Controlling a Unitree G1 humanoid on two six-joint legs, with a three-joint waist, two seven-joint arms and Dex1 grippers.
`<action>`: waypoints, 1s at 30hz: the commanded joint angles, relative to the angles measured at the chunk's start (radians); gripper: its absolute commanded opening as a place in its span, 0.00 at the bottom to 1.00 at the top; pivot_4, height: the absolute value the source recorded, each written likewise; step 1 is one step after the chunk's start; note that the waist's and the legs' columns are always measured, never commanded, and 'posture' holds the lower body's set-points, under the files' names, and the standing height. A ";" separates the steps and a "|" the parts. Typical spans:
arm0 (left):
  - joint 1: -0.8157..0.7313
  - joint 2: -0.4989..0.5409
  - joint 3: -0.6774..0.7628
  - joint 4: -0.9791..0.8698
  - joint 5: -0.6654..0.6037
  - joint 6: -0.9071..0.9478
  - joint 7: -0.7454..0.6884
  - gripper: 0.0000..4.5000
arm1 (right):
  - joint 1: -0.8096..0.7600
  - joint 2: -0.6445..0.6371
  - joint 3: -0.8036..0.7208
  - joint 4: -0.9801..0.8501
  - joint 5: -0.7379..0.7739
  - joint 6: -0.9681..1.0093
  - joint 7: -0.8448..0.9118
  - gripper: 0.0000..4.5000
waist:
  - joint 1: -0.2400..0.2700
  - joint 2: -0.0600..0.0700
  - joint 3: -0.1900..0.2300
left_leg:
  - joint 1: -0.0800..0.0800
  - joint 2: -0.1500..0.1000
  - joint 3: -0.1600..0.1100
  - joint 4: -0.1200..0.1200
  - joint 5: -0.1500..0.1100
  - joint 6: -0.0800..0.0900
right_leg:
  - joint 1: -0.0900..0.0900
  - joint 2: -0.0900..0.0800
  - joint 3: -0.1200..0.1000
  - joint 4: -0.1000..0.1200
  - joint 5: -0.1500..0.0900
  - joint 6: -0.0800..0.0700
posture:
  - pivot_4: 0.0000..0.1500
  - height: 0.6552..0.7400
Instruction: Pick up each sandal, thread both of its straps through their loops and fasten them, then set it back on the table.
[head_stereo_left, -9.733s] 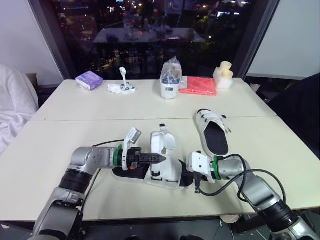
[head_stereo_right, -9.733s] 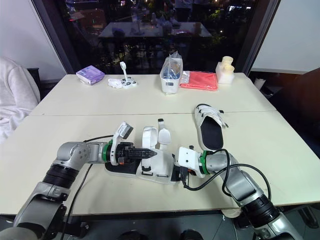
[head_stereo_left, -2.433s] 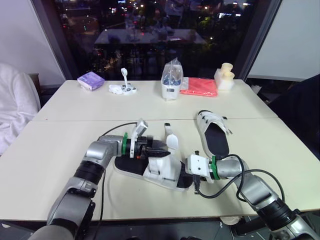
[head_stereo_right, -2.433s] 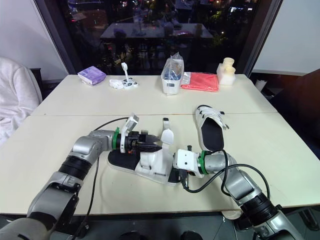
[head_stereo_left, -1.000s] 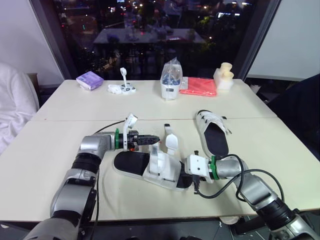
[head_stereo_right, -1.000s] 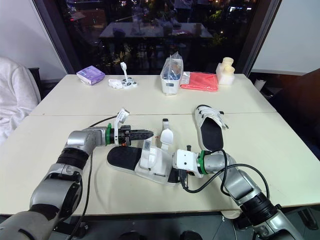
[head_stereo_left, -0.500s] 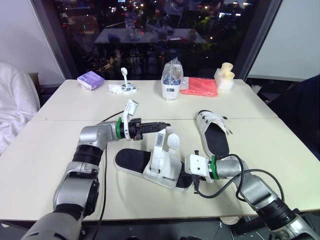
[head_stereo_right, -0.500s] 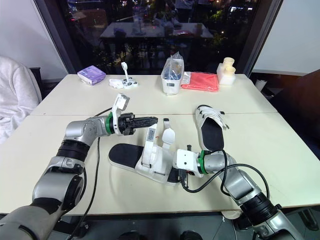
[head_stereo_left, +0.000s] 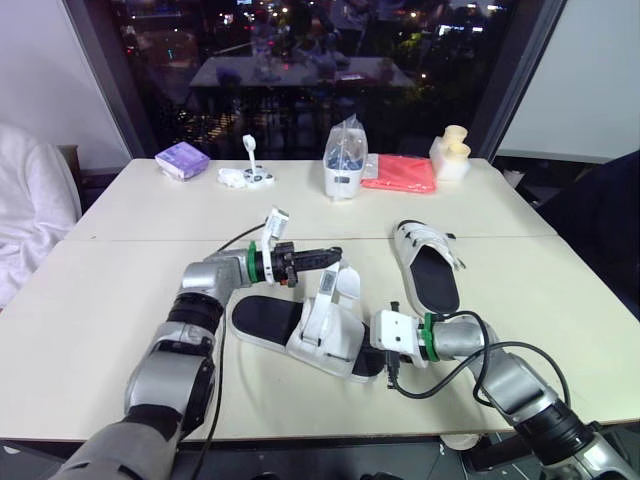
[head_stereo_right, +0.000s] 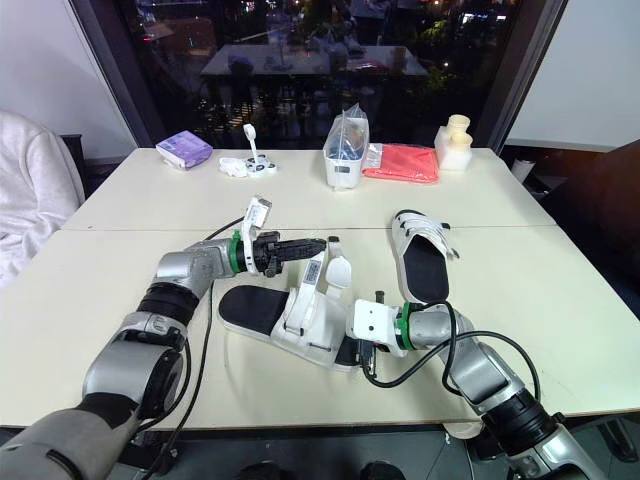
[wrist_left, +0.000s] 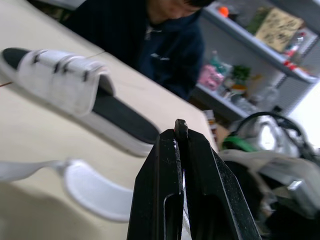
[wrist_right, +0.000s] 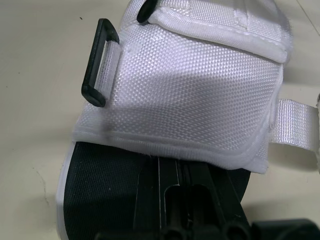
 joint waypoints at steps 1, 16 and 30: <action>-0.051 -0.010 0.037 0.032 0.008 -0.074 0.030 0.01 | 0.036 -0.021 0.024 0.028 -0.043 0.042 0.008 0.00 | 0.000 0.000 0.000 | 0.000 0.000 0.000 0.000 0.000 0.000 | 0.000 0.000 0.000 0.000 0.000 0.000 | 1.00 1.00; -0.002 -0.030 -0.018 0.083 0.109 -0.169 0.050 0.01 | 0.043 -0.024 0.022 0.019 -0.049 0.046 0.011 0.00 | 0.001 0.000 0.000 | -0.001 -0.001 0.000 0.000 0.000 0.000 | 0.000 -0.001 0.000 0.000 0.000 0.000 | 1.00 1.00; 0.045 -0.031 -0.100 0.148 0.283 -0.331 0.140 0.56 | 0.047 -0.024 0.026 0.012 -0.054 0.051 0.012 0.00 | 0.001 0.000 0.000 | -0.001 -0.001 0.000 0.000 0.000 0.000 | 0.000 -0.001 0.000 -0.001 0.000 0.000 | 1.00 1.00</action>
